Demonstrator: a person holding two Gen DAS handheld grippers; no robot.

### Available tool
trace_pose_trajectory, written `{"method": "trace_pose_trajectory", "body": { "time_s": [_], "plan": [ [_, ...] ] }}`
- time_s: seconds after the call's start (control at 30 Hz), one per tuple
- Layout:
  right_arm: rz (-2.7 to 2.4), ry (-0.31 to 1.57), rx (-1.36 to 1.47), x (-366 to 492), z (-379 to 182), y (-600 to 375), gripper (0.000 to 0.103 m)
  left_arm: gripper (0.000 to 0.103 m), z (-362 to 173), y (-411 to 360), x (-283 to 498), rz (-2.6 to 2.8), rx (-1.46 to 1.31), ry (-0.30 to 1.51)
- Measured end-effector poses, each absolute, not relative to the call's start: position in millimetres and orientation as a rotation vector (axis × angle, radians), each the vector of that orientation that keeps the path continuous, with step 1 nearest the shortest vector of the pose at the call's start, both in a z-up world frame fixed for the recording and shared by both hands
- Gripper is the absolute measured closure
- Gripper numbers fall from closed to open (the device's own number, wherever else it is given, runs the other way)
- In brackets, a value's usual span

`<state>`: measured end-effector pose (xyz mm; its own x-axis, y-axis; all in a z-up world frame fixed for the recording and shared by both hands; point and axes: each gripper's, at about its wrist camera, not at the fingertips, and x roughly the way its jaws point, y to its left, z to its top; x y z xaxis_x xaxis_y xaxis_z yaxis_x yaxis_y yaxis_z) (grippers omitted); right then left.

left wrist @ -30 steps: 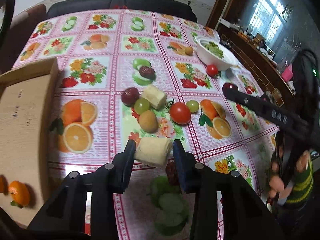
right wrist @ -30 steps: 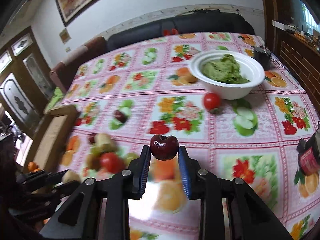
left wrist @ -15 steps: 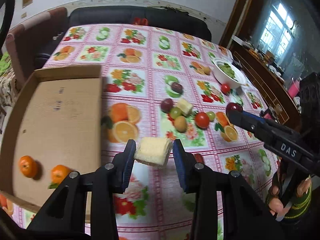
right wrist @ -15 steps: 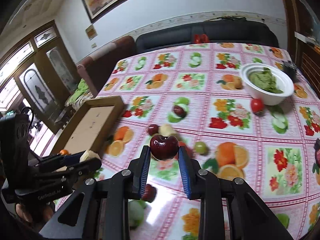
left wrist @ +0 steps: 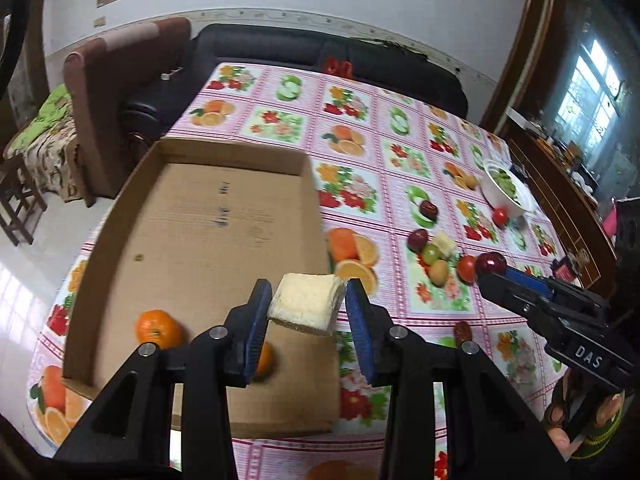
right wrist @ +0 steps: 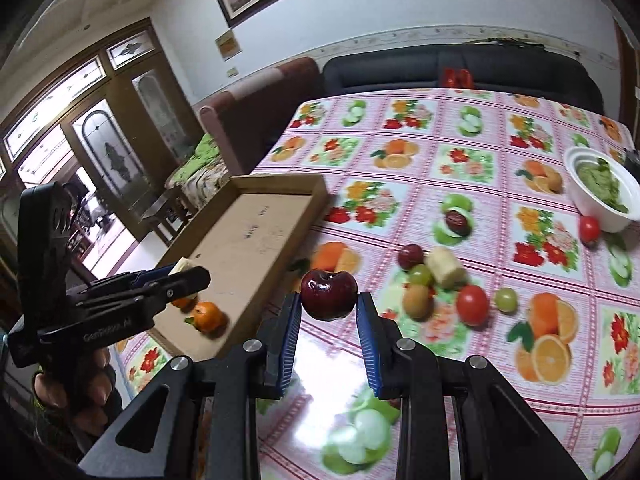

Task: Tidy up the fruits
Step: 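Carry the cube and apple into the tray and open both tools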

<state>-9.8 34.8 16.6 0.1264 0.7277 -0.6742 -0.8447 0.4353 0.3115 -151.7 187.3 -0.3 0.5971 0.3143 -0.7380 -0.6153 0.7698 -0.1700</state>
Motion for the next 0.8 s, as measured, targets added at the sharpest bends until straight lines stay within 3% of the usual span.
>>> {"method": "trace_pose_trajectory", "body": {
  "time_s": [0.8],
  "plan": [
    [1.297, 0.9, -0.227, -49, 13, 109, 0.074, 0.067, -2, 245, -191, 0.69, -0.477, 0.73]
  ]
}}
